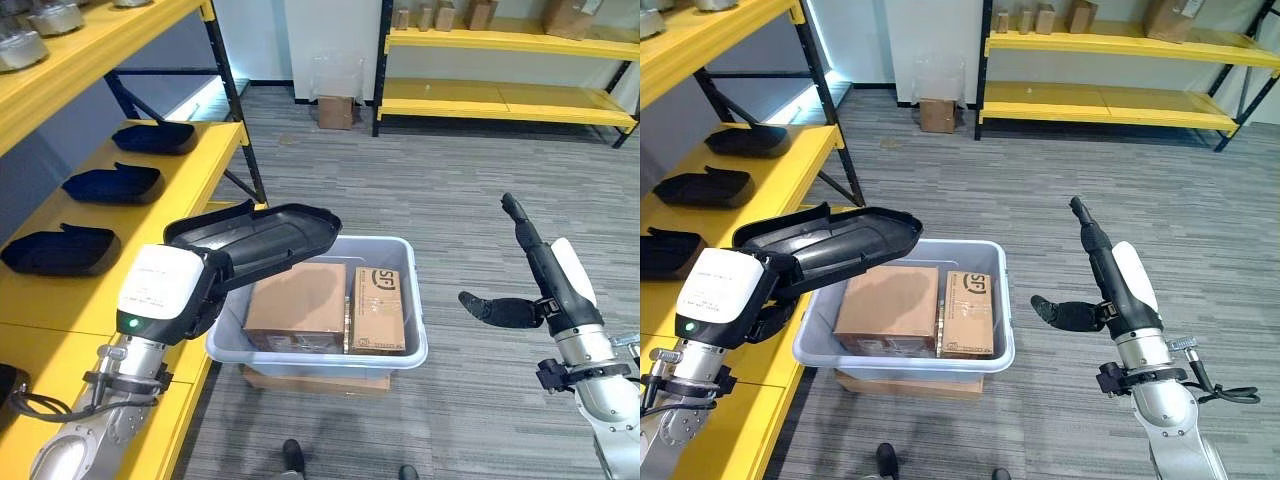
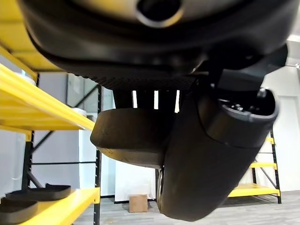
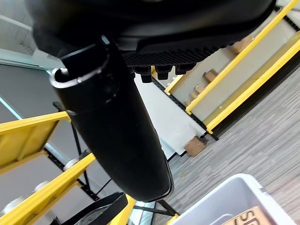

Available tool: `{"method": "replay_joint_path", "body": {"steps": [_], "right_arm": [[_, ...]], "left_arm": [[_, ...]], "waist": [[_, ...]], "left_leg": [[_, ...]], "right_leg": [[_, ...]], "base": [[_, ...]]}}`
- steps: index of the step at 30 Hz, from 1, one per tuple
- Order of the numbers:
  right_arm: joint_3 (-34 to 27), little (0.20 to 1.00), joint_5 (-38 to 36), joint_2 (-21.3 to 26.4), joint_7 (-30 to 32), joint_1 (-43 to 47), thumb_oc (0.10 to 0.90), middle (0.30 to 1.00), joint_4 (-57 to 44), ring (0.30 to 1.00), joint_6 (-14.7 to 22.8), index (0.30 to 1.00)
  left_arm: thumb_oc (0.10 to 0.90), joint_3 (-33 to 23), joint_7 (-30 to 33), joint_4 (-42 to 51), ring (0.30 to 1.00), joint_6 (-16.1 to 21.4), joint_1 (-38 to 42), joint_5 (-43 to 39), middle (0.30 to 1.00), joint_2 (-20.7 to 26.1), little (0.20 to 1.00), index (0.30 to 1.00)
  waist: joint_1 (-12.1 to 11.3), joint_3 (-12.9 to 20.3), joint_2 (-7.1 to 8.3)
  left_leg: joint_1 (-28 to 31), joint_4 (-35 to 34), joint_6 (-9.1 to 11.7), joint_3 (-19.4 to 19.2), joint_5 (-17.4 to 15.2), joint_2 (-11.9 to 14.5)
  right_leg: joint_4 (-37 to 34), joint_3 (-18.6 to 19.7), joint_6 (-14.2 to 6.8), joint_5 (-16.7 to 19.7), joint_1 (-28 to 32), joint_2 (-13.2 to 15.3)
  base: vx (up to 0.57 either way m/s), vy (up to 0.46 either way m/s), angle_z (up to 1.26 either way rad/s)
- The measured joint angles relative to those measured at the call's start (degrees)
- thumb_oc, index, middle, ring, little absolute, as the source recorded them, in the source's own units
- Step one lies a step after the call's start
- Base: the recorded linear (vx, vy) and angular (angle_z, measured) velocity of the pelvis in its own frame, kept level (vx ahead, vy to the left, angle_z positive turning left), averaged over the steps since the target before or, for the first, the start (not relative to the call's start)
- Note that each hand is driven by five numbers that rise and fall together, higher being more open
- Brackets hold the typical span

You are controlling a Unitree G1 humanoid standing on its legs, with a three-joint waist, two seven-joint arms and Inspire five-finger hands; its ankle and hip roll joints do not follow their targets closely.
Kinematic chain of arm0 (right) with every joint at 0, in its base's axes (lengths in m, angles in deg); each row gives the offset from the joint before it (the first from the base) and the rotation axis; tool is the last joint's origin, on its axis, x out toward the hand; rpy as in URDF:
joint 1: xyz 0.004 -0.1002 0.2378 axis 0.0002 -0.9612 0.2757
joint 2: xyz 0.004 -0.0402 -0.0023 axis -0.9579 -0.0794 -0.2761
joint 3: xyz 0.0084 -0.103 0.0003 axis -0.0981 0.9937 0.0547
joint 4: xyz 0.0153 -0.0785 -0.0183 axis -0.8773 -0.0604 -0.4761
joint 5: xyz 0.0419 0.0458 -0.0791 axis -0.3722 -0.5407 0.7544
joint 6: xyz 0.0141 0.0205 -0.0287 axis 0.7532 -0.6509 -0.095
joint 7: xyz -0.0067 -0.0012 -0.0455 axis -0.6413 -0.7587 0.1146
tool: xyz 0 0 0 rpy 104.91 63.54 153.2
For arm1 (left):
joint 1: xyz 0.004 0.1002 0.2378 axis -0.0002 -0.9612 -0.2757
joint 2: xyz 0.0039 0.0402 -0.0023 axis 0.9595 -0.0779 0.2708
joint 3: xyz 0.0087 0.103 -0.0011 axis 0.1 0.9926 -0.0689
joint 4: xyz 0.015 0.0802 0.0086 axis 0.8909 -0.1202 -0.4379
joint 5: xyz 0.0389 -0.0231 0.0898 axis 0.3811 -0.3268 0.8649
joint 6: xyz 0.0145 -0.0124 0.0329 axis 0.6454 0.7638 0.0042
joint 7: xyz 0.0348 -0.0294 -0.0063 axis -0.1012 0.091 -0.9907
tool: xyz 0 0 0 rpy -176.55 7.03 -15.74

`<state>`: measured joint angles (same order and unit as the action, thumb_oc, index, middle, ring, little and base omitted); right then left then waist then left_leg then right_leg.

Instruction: Move parts from the plastic box to the shelf.

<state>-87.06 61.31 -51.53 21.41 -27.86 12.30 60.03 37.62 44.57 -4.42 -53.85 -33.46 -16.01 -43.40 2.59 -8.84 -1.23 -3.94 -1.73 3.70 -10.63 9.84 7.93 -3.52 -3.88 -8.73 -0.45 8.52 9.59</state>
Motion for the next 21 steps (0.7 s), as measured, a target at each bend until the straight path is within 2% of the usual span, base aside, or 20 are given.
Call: {"method": "replay_joint_path", "body": {"steps": [2, 4, 6, 7, 8, 9, 10, 11, 12, 13, 14, 15, 16, 17, 18, 19, 20, 21], "right_arm": [[1.99, 1.000, -0.15, 0.27, 0.03, 0.27, 0.900, 1.000, 0.03, 1.000, -0.16, 1.000], [4.93, 1.000, -1.03, 1.09, -0.23, 0.81, 0.900, 1.000, -0.02, 1.000, -0.19, 1.000], [9.41, 1.000, -1.08, 3.60, -1.02, 5.69, 0.900, 1.000, -0.24, 1.000, 0.09, 1.000], [9.86, 1.000, -1.34, 4.63, -1.03, 7.15, 0.900, 1.000, -0.26, 1.000, 0.09, 1.000], [12.36, 1.000, -2.40, 7.26, -0.97, 11.66, 0.900, 1.000, -0.45, 1.000, 0.18, 1.000], [12.73, 1.000, -2.74, 7.93, -1.06, 14.94, 0.900, 1.000, -0.49, 1.000, 0.23, 1.000], [12.49, 1.000, -3.61, 7.09, -0.80, 15.02, 0.900, 1.000, -0.63, 1.000, 0.25, 1.000], [12.34, 1.000, -3.86, 8.62, -1.23, 15.24, 0.900, 1.000, -0.45, 1.000, 0.16, 1.000], [12.00, 1.000, -3.85, 8.32, -1.45, 13.97, 0.900, 1.000, 0.07, 1.000, -0.06, 1.000], [10.93, 1.000, -3.79, 8.04, -1.46, 13.49, 0.900, 1.000, 0.32, 1.000, -0.06, 1.000], [9.56, 1.000, -3.79, 7.70, -1.44, 13.43, 0.900, 1.000, 0.63, 1.000, -0.12, 1.000], [7.51, 1.000, -3.82, 6.35, -1.38, 12.79, 0.900, 1.000, 0.04, 1.000, -0.03, 1.000], [6.56, 1.000, -3.82, 5.60, -1.28, 12.27, 0.900, 1.000, -0.19, 1.000, 0.29, 1.000], [5.16, 1.000, -3.94, 3.72, -0.67, 11.62, 0.900, 1.000, 0.68, 1.000, 0.66, 1.000], [1.83, 1.000, -4.29, 4.08, -0.54, 7.83, 0.900, 1.000, 0.51, 1.000, 0.84, 1.000], [1.42, 1.000, -4.48, 2.90, 0.41, 7.12, 0.900, 1.000, 2.00, 1.000, -0.30, 1.000], [-2.12, 1.000, -4.44, 1.77, -0.03, 5.35, 0.900, 1.000, 3.10, 1.000, 0.82, 1.000], [-4.79, 1.000, -4.45, 0.80, 0.11, 3.86, 0.900, 1.000, 4.51, 1.000, 0.76, 1.000]], "left_arm": [[0.400, -0.40, 0.01, 0.51, 0.300, -0.03, -0.40, -2.12, 0.300, -1.64, 0.300, 0.300], [0.400, -1.54, 0.24, 0.69, 0.300, -0.22, -0.60, -2.89, 0.300, -2.26, 0.300, 0.300], [0.400, -5.16, 0.56, 0.75, 0.300, -1.18, -2.05, -4.56, 0.300, -2.31, 0.300, 0.300], [0.400, -5.72, 0.86, 0.74, 0.300, -1.55, -3.27, -4.64, 0.300, -2.52, 0.300, 0.300], [0.400, -7.18, 1.78, 1.38, 0.300, -2.00, -5.94, -5.20, 0.300, -3.16, 0.300, 0.300], [0.400, -7.38, 1.61, 1.72, 0.300, -2.07, -6.45, -6.16, 0.300, -4.48, 0.300, 0.300], [0.400, -6.44, 1.50, 0.93, 0.300, -2.14, -6.84, -6.33, 0.300, -4.71, 0.300, 0.300], [0.400, -5.44, 1.16, -1.01, 0.300, -2.24, -4.61, -6.33, 0.300, -4.88, 0.300, 0.300], [0.400, -4.65, 0.30, -2.17, 0.300, -2.46, -4.09, -6.36, 0.300, -5.28, 0.300, 0.300], [0.400, -4.28, 0.23, -2.46, 0.300, -2.49, -3.22, -6.64, 0.300, -5.29, 0.300, 0.300], [0.400, -3.82, 0.17, -2.64, 0.300, -2.51, -1.32, -6.77, 0.300, -4.93, 0.300, 0.300], [0.400, -3.27, 0.13, -2.98, 0.300, -2.43, 1.13, -6.84, 0.300, -5.06, 0.300, 0.300], [0.400, -3.29, 0.14, -2.95, 0.300, -2.27, 1.86, -6.85, 0.300, -5.11, 0.300, 0.300], [0.400, -3.13, 0.18, -2.66, 0.300, -1.98, 2.85, -6.96, 0.300, -6.52, 0.300, 0.300], [0.400, -3.51, 0.31, -0.04, 0.300, -1.03, 3.11, -8.29, 0.300, -6.51, 0.300, 0.300], [0.400, -2.46, 0.36, 0.55, 0.300, -0.42, 2.80, -8.81, 0.300, -9.22, 0.300, 0.300], [0.400, -2.64, 0.19, -1.04, 0.300, 1.08, 5.88, -8.81, 0.300, -8.55, 0.300, 0.300], [0.400, -2.87, 0.19, -2.53, 0.300, 1.09, 8.19, -8.84, 0.300, -8.56, 0.300, 0.300]], "waist": [[-0.19, -0.10, -1.08], [-1.44, -0.45, -1.84], [-3.19, -2.64, -2.21], [-4.70, -4.16, -3.24], [-4.91, -5.53, -3.64], [-5.69, -8.37, -4.15], [-8.07, -10.42, -4.36], [-8.60, -14.22, -3.14], [-9.79, -14.50, -2.88], [-10.49, -14.52, -2.50], [-11.08, -14.45, -1.10], [-9.94, -14.17, 0.88], [-8.93, -14.10, 1.64], [-6.15, -13.66, 0.96], [-2.46, -11.10, 3.02], [-0.52, -8.76, 1.57], [-1.81, -8.19, 1.07], [-1.30, -8.11, 0.84]], "left_leg": [[-0.27, 1.08, 0.10, 1.63, 0.30, 0.35], [-0.48, 1.38, 0.75, 2.42, 0.74, 1.64], [-2.06, 1.16, 2.34, 3.73, 2.68, 3.98], [-2.83, 1.18, 3.01, 5.16, 4.26, 5.45], [-6.48, 0.55, 5.71, 7.79, 8.59, 7.67], [-7.13, -1.76, 5.36, 9.88, 12.65, 9.25], [-8.76, -1.58, 0.70, 8.75, 3.45, 8.51], [-10.99, -0.80, 2.55, 6.50, -7.89, 7.87], [-11.75, 0.69, 4.71, 4.22, -6.47, 7.39], [-11.64, 3.18, 6.21, 3.82, -5.53, 7.04], [-11.05, 8.07, 7.34, 3.64, -5.23, 6.61], [-9.30, 18.76, 6.85, 3.34, -7.90, 6.86], [-6.22, 22.62, 6.50, 3.03, -9.81, 7.20], [0.19, 28.01, 5.64, 3.16, -13.53, 10.25], [6.07, 29.21, 10.55, 2.22, -17.05, 12.84], [9.38, 25.25, 8.56, 2.84, -16.85, 14.05], [12.41, 17.20, 9.33, -3.31, -18.60, 10.90], [15.16, 13.65, 8.62, -6.64, -19.52, 8.67]], "right_leg": [[4.51, -1.21, 0.49, -2.76, -1.23, -0.54], [11.38, -1.35, 1.62, -6.51, -4.37, -1.57], [26.94, -1.16, 4.79, -13.21, -12.89, -3.38], [31.82, -1.88, 6.72, -14.88, -15.07, -5.43], [37.61, -1.14, 11.54, -17.42, -20.48, -10.41], [40.29, -3.14, 13.07, -17.47, -23.41, -10.94], [42.51, -4.80, 15.84, -17.87, -25.58, -11.19], [41.02, -7.86, 17.27, -17.24, -25.59, -9.55], [37.39, -11.41, 19.82, -14.44, -24.84, -8.51], [33.37, -14.91, 21.14, -11.12, -23.80, -7.51], [26.02, -17.85, 21.67, -6.67, -21.85, -7.04], [17.16, -20.15, 20.29, -2.04, -19.16, -6.75], [13.67, -20.39, 17.76, -0.31, -17.74, -7.00], [16.68, -21.88, 7.80, -4.88, -18.53, -6.91], [35.47, -14.80, 15.74, -14.49, -22.10, -1.34], [32.99, -14.28, 15.76, -11.26, -22.59, -4.43], [25.62, -15.78, 12.21, -5.18, -22.76, -5.34], [22.88, -16.93, 11.81, -3.52, -21.33, -5.11]], "base": [[-0.19, -0.153, 0.37], [-0.22, -0.166, 0.17], [-0.33, -0.319, 0.06], [-0.35, -0.354, 0.27], [-0.29, -0.291, 0.44], [-0.19, -0.200, 0.69], [-0.22, -0.228, 1.39], [-0.21, -0.212, 1.89], [-0.31, -0.226, 2.05], [-0.30, -0.203, 1.65], [-0.25, -0.126, 1.62], [-0.15, -0.061, 1.49], [-0.01, 0.007, 1.54], [0.02, 0.013, 1.85], [0.12, 0.261, 2.03], [0.13, 0.384, 1.46], [0.19, 0.548, 0.77], [0.16, 0.376, 0.95]]}}
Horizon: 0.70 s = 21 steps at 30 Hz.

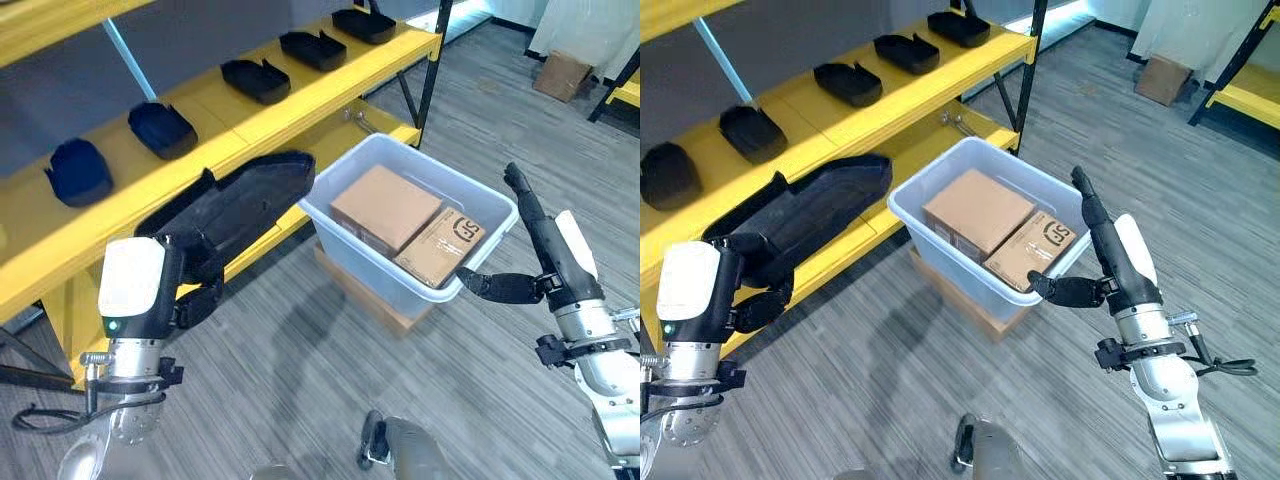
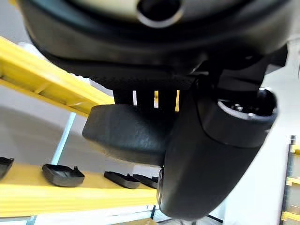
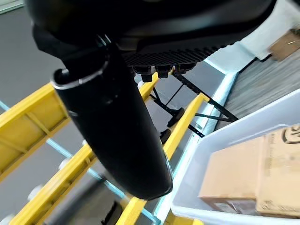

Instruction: Move parts from the plastic box to the shelf.

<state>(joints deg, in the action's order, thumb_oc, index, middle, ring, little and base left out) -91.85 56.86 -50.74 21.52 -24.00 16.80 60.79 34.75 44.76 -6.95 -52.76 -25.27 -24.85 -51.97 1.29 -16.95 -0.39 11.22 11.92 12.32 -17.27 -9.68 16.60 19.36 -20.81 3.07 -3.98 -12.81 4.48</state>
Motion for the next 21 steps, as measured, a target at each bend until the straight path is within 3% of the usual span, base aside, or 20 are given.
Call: {"method": "replay_joint_path", "body": {"steps": [1, 2, 3, 4, 5, 7, 10, 14, 16, 18, 19, 20, 21], "right_arm": [[-3.02, 1.000, -0.07, -2.50, 1.65, -3.58, 0.900, 1.000, -0.18, 1.000, -1.19, 1.000], [-1.36, 1.000, 0.03, -2.98, 1.23, -3.75, 0.900, 1.000, -0.34, 1.000, -1.47, 1.000], [0.42, 1.000, 0.03, -2.97, 0.60, -4.74, 0.900, 1.000, -0.34, 1.000, -1.52, 1.000], [2.53, 1.000, 0.05, -3.62, 0.44, -5.39, 0.900, 1.000, -0.64, 1.000, -1.14, 1.000], [3.72, 1.000, 0.07, -4.89, 0.50, -4.97, 0.900, 1.000, -0.33, 1.000, -1.31, 1.000], [5.61, 1.000, 0.11, -4.22, 0.11, -5.01, 0.900, 1.000, -0.70, 1.000, -1.39, 1.000], [6.87, 1.000, 0.21, -4.41, -0.99, -4.96, 0.900, 1.000, -0.83, 1.000, -1.35, 1.000], [7.23, 1.000, 0.24, -4.51, -1.39, -3.95, 0.900, 1.000, -0.90, 1.000, -1.69, 1.000], [8.77, 1.000, 0.23, -4.58, -1.46, -2.32, 0.900, 1.000, -0.94, 1.000, -1.71, 1.000], [10.26, 1.000, 0.35, -4.65, -1.88, -2.38, 0.900, 1.000, -0.92, 1.000, -1.94, 1.000], [10.20, 1.000, 0.78, -5.38, -1.75, -3.75, 0.900, 1.000, -1.45, 1.000, -2.55, 1.000], [10.47, 1.000, 0.99, -4.96, -1.84, -4.60, 0.900, 1.000, -1.55, 1.000, -2.94, 1.000], [11.49, 1.000, 1.28, -5.05, -2.71, -5.02, 0.900, 1.000, -1.57, 1.000, -2.76, 1.000]], "left_arm": [[0.400, 0.51, 0.34, 0.83, 0.300, -1.25, 0.27, -0.10, 0.300, -0.34, 0.300, 0.300], [0.400, 1.29, 1.12, 0.88, 0.300, -2.33, -2.07, -0.10, 0.300, -0.71, 0.300, 0.300], [0.400, 2.15, 1.37, 1.54, 0.300, -2.24, -4.47, -0.10, 0.300, -0.59, 0.300, 0.300], [0.400, 1.19, 1.52, 2.41, 0.300, -2.10, -7.55, -0.05, 0.300, 1.66, 0.300, 0.300], [0.400, 0.98, 1.54, 1.17, 0.300, -2.12, -9.07, 0.02, 0.300, 0.87, 0.300, 0.300], [0.400, 0.84, 1.54, 1.15, 0.300, -2.46, -9.97, 0.02, 0.300, 0.81, 0.300, 0.300], [0.400, -1.66, 1.54, 0.72, 0.300, -3.78, -12.67, 0.02, 0.300, 0.63, 0.300, 0.300], [0.400, -2.50, 1.56, 0.33, 0.300, -3.95, -12.87, 0.03, 0.300, -0.15, 0.300, 0.300], [0.400, -2.53, 1.56, 0.31, 0.300, -3.81, -12.96, 0.07, 0.300, -0.14, 0.300, 0.300], [0.400, -2.49, 1.55, 0.18, 0.300, -3.54, -12.23, 0.11, 0.300, -0.13, 0.300, 0.300], [0.400, -1.99, 1.38, -0.35, 0.300, -3.63, -11.02, 0.47, 0.300, 0.11, 0.300, 0.300], [0.400, -1.77, 1.31, -0.24, 0.300, -3.43, -10.46, 0.51, 0.300, 0.14, 0.300, 0.300], [0.400, -1.84, 1.38, -1.04, 0.300, -3.94, -9.67, 0.42, 0.300, 1.04, 0.300, 0.300]], "waist": [[1.91, 1.72, -1.15], [-0.99, 1.91, -2.80], [-0.53, 3.33, -2.67], [-1.27, 5.90, 0.81], [-2.23, 5.86, 0.25], [-3.00, 5.96, 0.60], [-3.71, 6.24, 3.18], [-5.02, 6.18, 3.61], [-5.96, 6.05, 3.84], [-4.96, 5.72, 3.63], [-3.34, 4.80, 2.58], [-1.96, 4.69, 1.82], [-2.03, 3.36, 0.18]], "left_leg": [[-1.54, -5.90, -6.60, -1.11, -2.22, -6.58], [-2.59, -10.20, -10.79, 0.16, 1.24, -9.02], [-3.01, -10.90, -11.20, 0.35, 2.04, -10.43], [-4.53, -10.39, -10.73, 0.49, 2.34, -13.46], [-6.85, -9.12, -10.69, 2.13, 3.28, -12.92], [-7.99, -9.50, -10.95, 2.23, 5.54, -13.72], [-9.49, -9.14, -12.05, 2.12, 6.16, -15.44], [-11.28, -8.77, -13.36, 4.80, 6.41, -17.51], [-12.94, -6.09, -15.25, 5.20, 4.46, -19.41], [-14.24, -2.80, -16.76, 7.12, 3.57, -21.06], [-16.10, 0.61, -19.02, 10.40, 3.17, -22.80], [-15.36, 0.63, -20.91, 12.14, 2.57, -24.47], [-14.41, -0.24, -21.94, 15.47, 3.54, -24.84]], "right_leg": [[-3.98, -2.43, -2.13, 1.63, -0.40, 1.12], [3.68, -6.13, -0.44, -1.36, -2.45, 5.42], [12.12, -5.79, -1.40, -4.67, -0.68, 10.22], [5.95, -2.24, -6.27, -6.42, 3.66, 13.06], [0.06, -2.82, -7.31, -2.18, 5.41, 11.64], [-2.66, -3.31, -7.47, 0.96, 5.10, 11.73], [-7.86, -4.92, -7.92, 5.22, 6.25, 12.81], [-10.17, -6.91, -9.16, 7.68, 7.14, 14.01], [-8.83, -6.83, -9.96, 8.16, 7.27, 16.39], [-5.49, -6.20, -9.57, 8.78, 6.99, 18.70], [4.27, -1.30, -8.53, 9.43, 4.85, 22.45], [9.83, 3.32, -6.54, 10.98, 2.45, 23.10], [19.13, 23.07, -8.29, 2.41, -3.95, 13.98]], "base": [[0.12, 0.311, 0.36], [0.10, 0.293, 0.34], [0.10, 0.320, -0.28], [0.08, 0.291, 0.39], [0.07, 0.219, 0.17], [0.07, 0.166, 0.10], [0.05, 0.160, 0.08], [0.05, 0.259, 0.34], [0.05, 0.331, 0.38], [0.09, 0.391, 0.96], [0.16, 0.251, 1.52], [0.17, 0.196, 1.65], [0.16, 0.088, 1.38]]}}
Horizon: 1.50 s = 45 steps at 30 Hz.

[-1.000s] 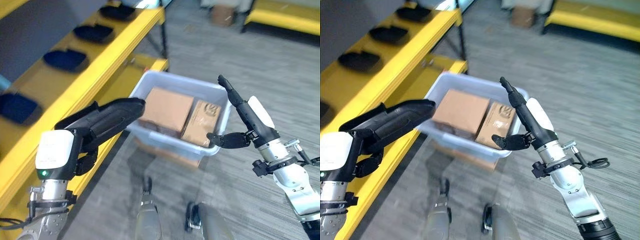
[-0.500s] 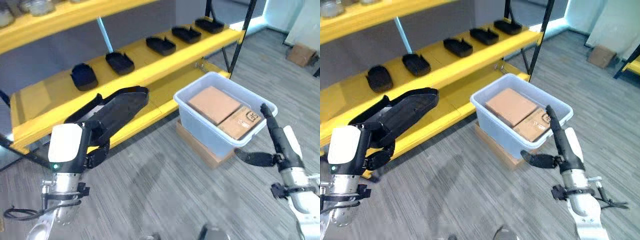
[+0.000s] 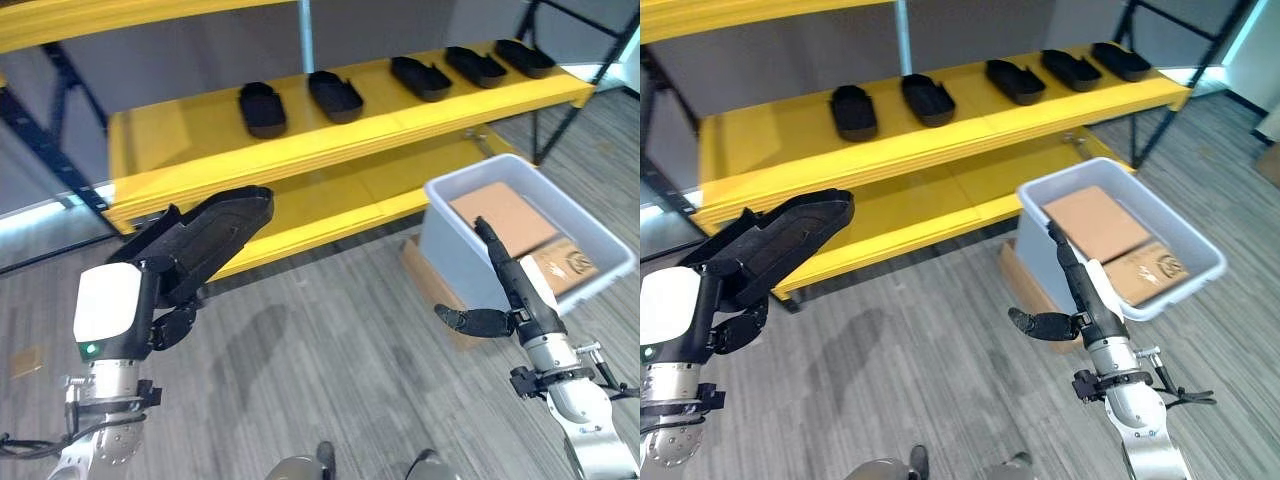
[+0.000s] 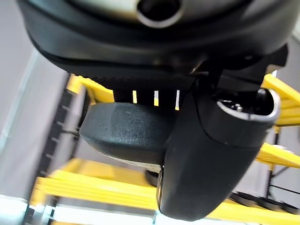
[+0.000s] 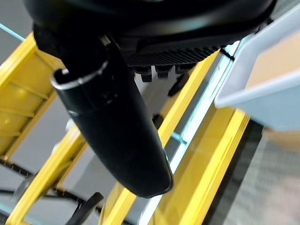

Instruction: Move parts from the plastic box to the shelf.

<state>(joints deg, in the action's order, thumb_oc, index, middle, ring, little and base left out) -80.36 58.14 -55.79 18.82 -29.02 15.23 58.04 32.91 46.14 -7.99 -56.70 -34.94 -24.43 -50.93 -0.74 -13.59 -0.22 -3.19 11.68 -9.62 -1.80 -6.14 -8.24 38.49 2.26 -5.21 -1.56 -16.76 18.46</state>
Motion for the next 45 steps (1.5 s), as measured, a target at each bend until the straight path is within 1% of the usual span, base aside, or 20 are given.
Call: {"method": "replay_joint_path", "body": {"steps": [1, 3, 5, 6, 8, 10, 12, 14, 19, 20, 22, 23, 24, 26, 28, 29, 30, 31, 35, 45], "right_arm": [[0.80, 1.000, 0.00, -0.81, -0.12, -0.75, 0.900, 1.000, -0.04, 1.000, 0.00, 1.000], [0.93, 1.000, -0.01, -0.74, -0.72, -2.94, 0.900, 1.000, -0.67, 1.000, 0.24, 1.000], [0.48, 1.000, -0.04, -1.20, -0.75, -5.02, 0.900, 1.000, 0.50, 1.000, 0.04, 1.000], [-0.75, 1.000, -0.03, -1.10, -0.76, -5.06, 0.900, 1.000, 1.64, 1.000, -0.60, 1.000], [-1.56, 1.000, -0.03, -0.33, -0.64, -4.59, 0.900, 1.000, 1.26, 1.000, -0.41, 1.000], [-1.49, 1.000, -0.14, 0.18, -0.71, -5.59, 0.900, 1.000, 1.12, 1.000, -0.12, 1.000], [-1.69, 1.000, -0.32, -0.13, 0.59, 0.03, 0.900, 1.000, 2.34, 1.000, -0.53, 1.000], [-2.30, 1.000, -0.33, 2.23, 0.54, 3.76, 0.900, 1.000, 2.54, 1.000, 0.13, 1.000], [-4.22, 1.000, -1.32, 2.14, 0.72, 1.44, 0.900, 1.000, 2.06, 1.000, 0.52, 1.000], [-4.70, 1.000, -1.37, 2.92, 0.51, 0.55, 0.900, 1.000, 1.45, 1.000, 0.33, 1.000], [-5.83, 1.000, -2.15, 1.81, 0.64, -0.61, 0.900, 1.000, 0.81, 1.000, 0.26, 1.000], [-7.56, 1.000, -2.66, 3.40, 0.74, -1.10, 0.900, 1.000, 0.03, 1.000, 0.59, 1.000], [-8.61, 1.000, -2.64, 3.42, 1.09, -0.63, 0.900, 1.000, 0.18, 1.000, -0.03, 1.000], [-8.55, 1.000, -2.26, -0.60, 1.42, -0.31, 0.900, 1.000, 0.93, 1.000, -0.40, 1.000], [-9.27, 1.000, -2.26, -0.66, 3.16, -2.64, 0.900, 1.000, 0.97, 1.000, -0.07, 1.000], [-9.68, 1.000, -2.05, 1.71, 3.57, -3.58, 0.900, 1.000, 0.47, 1.000, 0.45, 1.000], [-10.38, 1.000, -1.36, 4.38, 3.78, -5.76, 0.900, 1.000, -1.51, 1.000, 0.91, 1.000], [-11.00, 1.000, -1.17, 2.09, 4.20, -6.00, 0.900, 1.000, -0.65, 1.000, -0.58, 1.000], [-9.52, 1.000, -1.04, -2.32, 4.35, -6.56, 0.900, 1.000, -0.38, 1.000, -0.90, 1.000], [-6.83, 1.000, -0.01, -2.95, 2.48, -3.77, 0.900, 1.000, -0.55, 1.000, -0.24, 1.000]], "left_arm": [[0.400, 0.02, -0.01, -0.84, 0.300, -0.13, 0.51, -0.02, 0.300, 1.62, 0.300, 0.300], [0.400, -0.78, 0.27, -2.32, 0.300, -0.78, 1.20, -0.04, 0.300, 1.47, 0.300, 0.300], [0.400, -0.10, -0.07, -5.77, 0.300, -1.12, 2.12, -0.02, 0.300, 0.16, 0.300, 0.300], [0.400, 0.48, -0.45, -6.28, 0.300, -1.52, 1.48, 0.09, 0.300, 0.10, 0.300, 0.300], [0.400, 2.58, -1.47, -8.40, 0.300, -3.73, -0.33, 0.29, 0.300, -3.41, 0.300, 0.300], [0.400, 4.20, -1.18, -7.84, 0.300, -3.55, -1.93, 0.55, 0.300, -6.00, 0.300, 0.300], [0.400, 4.56, -1.11, -7.62, 0.300, -2.01, -0.72, 0.10, 0.300, -4.13, 0.300, 0.300], [0.400, 4.36, -1.09, -7.15, 0.300, -2.36, 1.71, -0.19, 0.300, -0.90, 0.300, 0.300], [0.400, 4.27, -0.96, -3.00, 0.300, -2.24, 0.98, -0.66, 0.300, -1.87, 0.300, 0.300], [0.400, 4.39, -1.62, -2.96, 0.300, -2.20, -1.87, -0.68, 0.300, -2.22, 0.300, 0.300], [0.400, 4.10, -2.00, -2.61, 0.300, -2.12, -2.55, -0.70, 0.300, -3.77, 0.300, 0.300], [0.400, 3.33, -1.65, 0.35, 0.300, -1.68, -1.67, -0.83, 0.300, -3.45, 0.300, 0.300], [0.400, 3.78, -2.00, -0.52, 0.300, -1.07, 1.61, -0.62, 0.300, -3.85, 0.300, 0.300], [0.400, 3.67, -2.15, -1.79, 0.300, -1.08, 1.98, -0.70, 0.300, -4.12, 0.300, 0.300], [0.400, 3.96, -2.14, -3.07, 0.300, -1.08, 2.35, -0.71, 0.300, -4.09, 0.300, 0.300], [0.400, 3.63, -2.06, -3.22, 0.300, -1.38, 2.61, -0.75, 0.300, -6.50, 0.300, 0.300], [0.400, 2.77, -1.13, -3.16, 0.300, -1.29, 2.01, -1.09, 0.300, -8.24, 0.300, 0.300], [0.400, 3.77, -1.30, -3.49, 0.300, -1.60, 3.21, -1.66, 0.300, -8.09, 0.300, 0.300], [0.400, 4.20, -1.33, -1.26, 0.300, -0.05, 3.91, -2.37, 0.300, -5.16, 0.300, 0.300], [0.400, 6.57, -1.81, 0.27, 0.300, 1.64, 1.60, -2.15, 0.300, -3.25, 0.300, 0.300]], "waist": [[1.18, -0.77, -0.71], [2.80, -2.46, 0.18], [6.92, -3.13, 3.04], [8.59, -3.51, 3.39], [7.27, -3.17, 0.60], [6.59, 0.57, 1.48], [4.44, 1.26, 1.15], [4.68, 0.99, 0.47], [5.56, 1.02, -0.77], [4.31, 1.04, 0.04], [4.82, -0.12, -1.09], [5.37, -1.05, 0.31], [5.46, -3.29, 0.32], [4.78, -4.19, 2.71], [6.07, -4.14, 2.12], [7.16, -5.34, -3.37], [8.41, -3.11, -4.49], [10.61, -2.17, -6.25], [9.73, -2.05, -1.12], [8.44, -0.73, 2.42]], "left_leg": [[0.40, -1.54, 0.04, 1.65, 0.14, 0.06], [0.36, -2.71, 1.48, 3.43, 0.80, -1.23], [0.40, -1.55, 7.22, 1.81, -1.27, -2.22], [-0.57, 2.29, 0.29, 1.49, -3.34, -3.41], [6.94, -2.89, 1.72, 4.32, -4.58, -3.70], [11.50, -2.06, 3.64, 7.32, -4.29, -6.68], [5.76, 6.13, 10.77, 9.51, -13.33, 1.38], [6.95, -2.69, 14.80, 15.85, -7.65, 10.70], [6.95, 0.03, 14.60, 13.83, -7.20, 12.18], [-4.99, 26.36, 16.52, 11.72, -4.14, 8.76], [-14.60, 37.71, 14.74, 13.22, 0.83, 6.85], [-22.04, 46.22, 14.19, 9.78, 1.96, 8.99], [-26.62, 45.82, 14.27, 7.95, 2.27, 12.26], [-18.79, -6.78, 14.67, 7.39, 6.56, 21.23], [-15.37, -15.65, 13.97, 6.59, 11.19, 21.11], [-12.99, -13.24, 10.41, 5.68, 13.85, 23.04], [-12.17, -8.90, 11.53, 3.46, 13.12, 23.14], [-10.57, -8.85, 12.73, 1.81, 12.88, 22.87], [2.28, -16.17, 14.31, -4.12, 14.67, 17.36], [2.01, -13.93, 9.77, -10.60, 9.58, 10.54]], "right_leg": [[3.76, 5.88, 0.36, -4.50, -3.47, -8.62], [-2.99, 2.47, 3.16, -7.33, -11.85, -19.53], [-23.72, -1.42, 3.64, -2.41, -14.40, -19.95], [-34.19, -1.32, 3.86, 1.68, -14.75, -18.97], [-35.35, 0.06, 6.87, 7.43, -11.68, -22.42], [-32.50, -5.47, 20.46, 13.23, 0.23, -27.35], [-32.73, -6.75, 18.59, 10.95, 1.83, -26.71], [-23.84, -7.42, 14.83, 3.53, 0.46, -25.95], [-23.01, -8.89, 10.51, -4.48, 1.99, -26.40], [-27.70, -5.33, 14.94, -1.35, 7.01, -26.47], [-20.76, -6.31, 4.59, -2.59, 4.14, -26.72], [-20.27, -7.12, 14.86, -5.43, 2.27, -22.35], [-20.38, -6.94, 14.21, -5.17, 3.12, -23.08], [-27.54, -5.76, 12.70, -1.91, 10.16, -23.82], [-28.95, -5.12, 4.64, -2.94, 14.53, -23.96], [-15.89, -1.93, -0.34, -3.83, 9.06, -27.40], [-20.01, -0.23, 10.91, -7.24, 9.44, -25.11], [-22.66, -2.12, 9.44, -6.51, 10.91, -24.91], [-29.46, -0.75, 4.97, -3.62, 15.73, -20.66], [-35.59, 4.02, -0.69, -0.23, 16.07, -13.17]], "base": [[0.18, 0.021, 1.18], [0.25, -0.111, 1.18], [0.30, -0.129, 1.76], [0.37, -0.222, 1.45], [0.36, -0.297, 0.42], [0.30, -0.319, -0.05], [0.24, -0.285, 0.22], [0.25, -0.264, 0.88], [0.17, -0.188, 0.15], [0.00, -0.140, -0.60], [0.01, -0.098, -0.42], [0.12, 0.028, 0.16], [0.14, 0.086, 0.10], [0.14, 0.108, -0.33], [0.14, 0.171, -0.51], [0.23, 0.309, -0.91], [0.20, 0.284, -0.54], [0.25, 0.346, -0.06], [0.12, 0.272, -0.05], [0.01, 0.197, -0.33]]}}
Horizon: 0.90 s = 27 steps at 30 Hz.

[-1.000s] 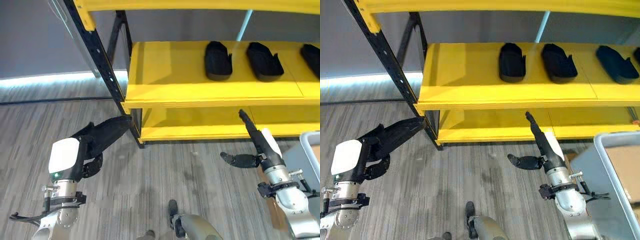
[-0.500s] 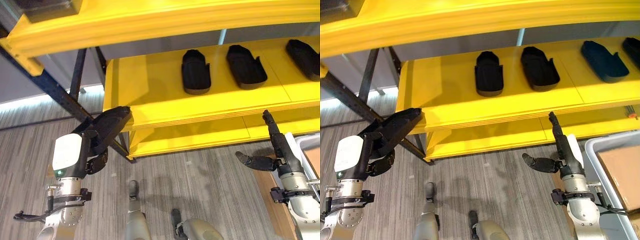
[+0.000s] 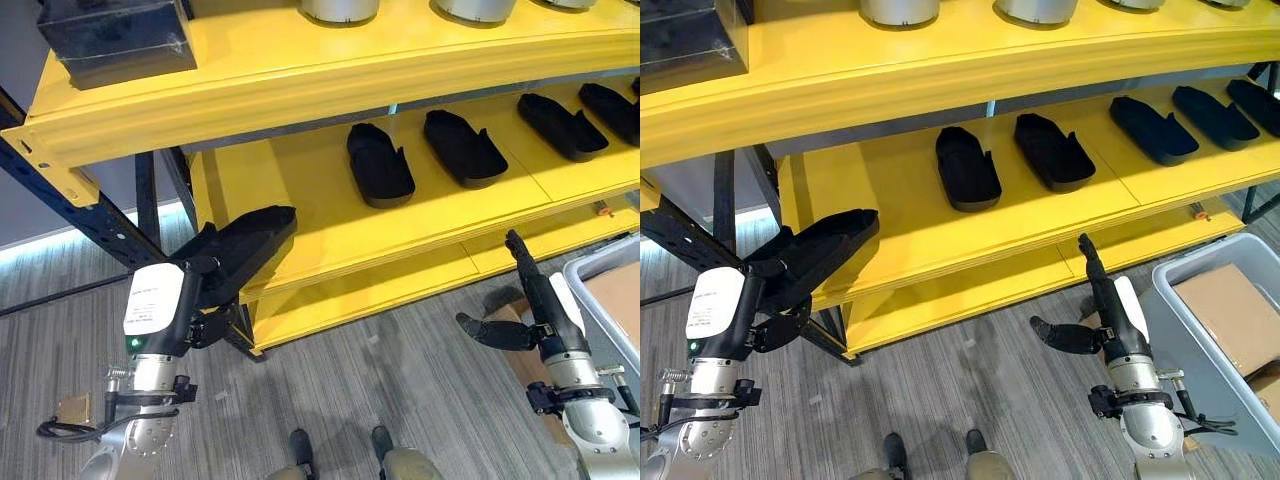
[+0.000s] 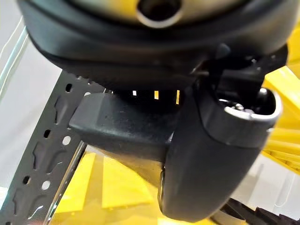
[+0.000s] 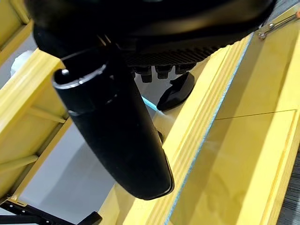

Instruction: Move parts from the plastic box to the shelf.

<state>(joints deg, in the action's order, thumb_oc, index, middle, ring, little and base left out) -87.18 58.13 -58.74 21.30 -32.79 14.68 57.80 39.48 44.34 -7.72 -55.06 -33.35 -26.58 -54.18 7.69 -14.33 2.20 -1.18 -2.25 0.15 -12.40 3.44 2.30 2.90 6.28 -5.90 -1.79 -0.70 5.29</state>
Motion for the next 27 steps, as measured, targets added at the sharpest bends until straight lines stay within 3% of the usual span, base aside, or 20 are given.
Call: {"method": "replay_joint_path", "body": {"steps": [6, 7, 9, 10, 11, 12, 13, 14, 15, 16, 18, 19, 20, 21, 22, 23, 25, 27], "right_arm": [[0.02, 1.000, 0.02, 0.06, -0.14, 0.86, 0.900, 1.000, 0.00, 1.000, -0.63, 1.000], [0.07, 1.000, 0.07, 0.18, -0.12, 1.54, 0.900, 1.000, 0.00, 1.000, -0.73, 1.000], [1.17, 1.000, 1.05, 1.15, 0.22, 2.70, 0.900, 1.000, 0.14, 1.000, -0.83, 1.000], [2.67, 1.000, 1.10, 1.46, 0.17, 2.80, 0.900, 1.000, 0.10, 1.000, -0.81, 1.000], [3.69, 1.000, 1.12, 1.78, 0.25, 3.49, 0.900, 1.000, 0.07, 1.000, -0.79, 1.000], [4.74, 1.000, 1.20, 1.83, 0.18, 4.81, 0.900, 1.000, 0.14, 1.000, -0.73, 1.000], [5.60, 1.000, 1.22, 1.82, 0.15, 4.87, 0.900, 1.000, 0.39, 1.000, -0.74, 1.000], [5.86, 1.000, 1.25, 1.87, 0.05, 2.22, 0.900, 1.000, -0.27, 1.000, -0.76, 1.000], [6.14, 1.000, 1.26, 1.51, -0.20, 1.09, 0.900, 1.000, -0.16, 1.000, -0.78, 1.000], [3.82, 1.000, 1.15, 1.52, -0.09, 1.00, 0.900, 1.000, 0.68, 1.000, -0.81, 1.000], [1.66, 1.000, 1.01, 3.49, 0.18, -0.14, 0.900, 1.000, 1.28, 1.000, -0.92, 1.000], [1.60, 1.000, 1.01, 5.02, 0.08, -0.63, 0.900, 1.000, 1.97, 1.000, -1.07, 1.000], [1.79, 1.000, 1.00, 5.30, -0.16, -1.39, 0.900, 1.000, 1.73, 1.000, -1.05, 1.000], [1.80, 1.000, 1.00, 5.35, -0.32, -1.24, 0.900, 1.000, 1.73, 1.000, -1.05, 1.000], [1.74, 1.000, 0.98, 5.94, -0.30, -1.29, 0.900, 1.000, 1.73, 1.000, -1.06, 1.000], [1.74, 1.000, 0.98, 6.24, -0.26, -1.60, 0.900, 1.000, 1.74, 1.000, -1.09, 1.000], [1.78, 1.000, 0.98, 6.06, -0.26, -1.59, 0.900, 1.000, 1.74, 1.000, -1.11, 1.000], [1.88, 1.000, 0.99, 5.34, -0.26, -1.38, 0.900, 1.000, 1.74, 1.000, -1.11, 1.000]], "left_arm": [[0.400, 0.22, -0.01, 0.66, 0.300, 0.28, -0.11, 1.85, 0.300, -0.01, 0.300, 0.300], [0.400, 0.48, -0.01, 0.60, 0.300, 0.09, 0.46, 1.83, 0.300, 0.12, 0.300, 0.300], [0.400, 2.65, -0.13, 0.34, 0.300, -0.85, 4.04, 1.82, 0.300, 2.60, 0.300, 0.300], [0.400, 3.20, -0.19, 0.45, 0.300, -0.78, 4.33, 1.76, 0.300, 2.33, 0.300, 0.300], [0.400, 3.31, -0.16, 0.79, 0.300, -0.71, 4.38, 1.68, 0.300, 2.63, 0.300, 0.300], [0.400, 3.23, 0.40, 0.48, 0.300, -1.55, 4.35, 1.67, 0.300, 3.79, 0.300, 0.300], [0.400, 2.08, 0.57, -1.02, 0.300, -2.48, 4.07, 1.73, 0.300, 3.50, 0.300, 0.300], [0.400, 0.44, 0.57, -1.39, 0.300, -3.94, 3.36, 1.74, 0.300, 4.21, 0.300, 0.300], [0.400, -3.16, 0.70, -1.29, 0.300, -4.30, 0.91, 1.69, 0.300, 4.44, 0.300, 0.300], [0.400, -4.13, 0.82, -0.77, 0.300, -5.67, -5.08, 1.12, 0.300, 0.28, 0.300, 0.300], [0.400, -3.30, 0.49, -0.62, 0.300, -5.71, -9.26, -0.62, 0.300, -1.37, 0.300, 0.300], [0.400, -2.44, 0.40, -0.76, 0.300, -5.81, -8.98, -0.70, 0.300, -1.98, 0.300, 0.300], [0.400, -1.78, 0.31, -0.54, 0.300, -5.63, -8.84, -0.71, 0.300, -2.72, 0.300, 0.300], [0.400, -1.76, 0.29, -0.51, 0.300, -5.59, -8.83, -0.74, 0.300, -2.80, 0.300, 0.300], [0.400, -1.73, 0.25, -0.51, 0.300, -5.53, -8.85, -0.78, 0.300, -3.11, 0.300, 0.300], [0.400, -1.74, 0.22, -0.48, 0.300, -5.11, -7.88, -0.79, 0.300, -3.19, 0.300, 0.300], [0.400, -1.71, 0.22, -0.49, 0.300, -5.05, -6.07, -0.79, 0.300, -3.20, 0.300, 0.300], [0.400, -1.72, 0.25, -0.49, 0.300, -5.04, -3.50, -0.80, 0.300, -3.17, 0.300, 0.300]], "waist": [[-0.11, 0.01, 0.19], [-0.17, -0.01, 0.20], [0.17, -0.35, 0.04], [-0.24, -0.49, -0.32], [-2.20, -0.52, -0.57], [-5.34, -0.88, -0.85], [-6.27, -0.96, -0.57], [-6.23, -0.85, 1.73], [-7.46, -0.20, 5.68], [-7.77, 0.96, 3.49], [-7.64, 2.10, -0.66], [-6.71, 2.35, -2.17], [-6.31, 3.11, -3.51], [-6.43, 3.36, -4.12], [-6.31, 3.92, -5.83], [-5.23, 4.11, -6.60], [-4.68, 4.10, -6.54], [-4.64, 4.08, -5.95]], "left_leg": [[-0.71, 0.36, -1.53, -0.25, 0.05, -1.32], [-1.24, 1.30, -2.09, -0.65, -0.04, -1.53], [-3.85, 4.52, -3.21, 0.45, -1.63, -1.11], [-4.12, 5.40, -2.83, 1.09, -2.09, -1.56], [-5.22, 6.43, -2.44, 0.14, -2.38, -1.62], [-7.04, 7.96, -2.27, -1.03, -2.48, -0.73], [-8.18, 8.83, -0.58, 0.30, -1.67, -0.16], [-8.70, 8.36, 0.70, 3.25, -1.24, 0.67], [-8.33, 6.94, 2.73, 3.85, 0.17, 1.23], [-6.43, 2.31, 5.11, 5.78, 3.38, 6.62], [-5.95, -0.78, 2.58, 8.30, 5.09, 12.05], [-6.25, -0.78, 1.29, 9.89, 5.77, 13.09], [-6.72, -1.29, -1.63, 9.65, 3.41, 13.78], [-6.82, -1.17, -2.28, 9.71, 2.80, 13.82], [-6.84, -0.75, -2.74, 9.92, 5.13, 13.84], [-6.89, -0.16, 0.88, 9.42, 8.27, 12.81], [-6.97, -0.30, 1.36, 9.26, 8.36, 12.01], [-6.69, -0.40, 3.30, 8.24, 7.76, 11.04]], "right_leg": [[1.56, 0.47, -0.86, 0.35, -1.37, 0.94], [4.87, 0.42, -1.32, 0.08, -3.23, 0.75], [20.50, 1.95, -3.50, -1.24, -11.52, 0.57], [22.17, 3.68, -4.06, -2.78, -12.36, 2.97], [16.03, -0.21, -3.79, -2.29, -12.35, 10.48], [5.19, -9.85, -3.77, 0.60, -11.60, 18.57], [0.71, -9.84, -5.43, 2.65, -8.94, 20.34], [0.04, -8.00, -6.89, 2.55, -4.57, 17.32], [0.00, -10.02, -6.51, 2.75, -0.99, 13.71], [-2.48, -13.30, -5.39, 2.84, 1.76, 8.35], [-1.26, -15.84, -1.63, 1.03, 1.99, 1.17], [1.27, -16.72, -0.39, -1.12, 1.42, 0.02], [5.02, -17.87, 0.86, -3.50, -0.43, -0.36], [6.37, -17.88, 1.25, -3.98, -1.32, 0.04], [7.63, -17.82, 1.13, -4.99, -1.88, -0.18], [9.04, -17.86, 0.46, -6.30, -1.94, 0.87], [9.01, -17.81, 0.22, -6.42, -1.95, 1.88], [8.97, -17.66, -0.57, -6.39, -1.96, 3.12]], "base": [[-0.05, 0.156, -0.04], [-0.15, 0.087, -0.05], [0.01, -0.144, 0.21], [0.04, -0.322, 0.27], [0.06, -0.387, -0.18], [0.08, -0.329, -0.24], [0.18, -0.380, 0.26], [0.19, -0.382, 0.80], [0.17, -0.384, 0.84], [0.15, -0.444, 0.44], [0.12, -0.376, 0.38], [0.09, -0.188, 0.53], [0.06, -0.147, 0.38], [0.03, -0.079, 0.11], [0.05, -0.077, -0.05], [0.04, -0.031, 0.04], [0.03, 0.000, 0.10], [0.01, 0.019, -0.01]]}}
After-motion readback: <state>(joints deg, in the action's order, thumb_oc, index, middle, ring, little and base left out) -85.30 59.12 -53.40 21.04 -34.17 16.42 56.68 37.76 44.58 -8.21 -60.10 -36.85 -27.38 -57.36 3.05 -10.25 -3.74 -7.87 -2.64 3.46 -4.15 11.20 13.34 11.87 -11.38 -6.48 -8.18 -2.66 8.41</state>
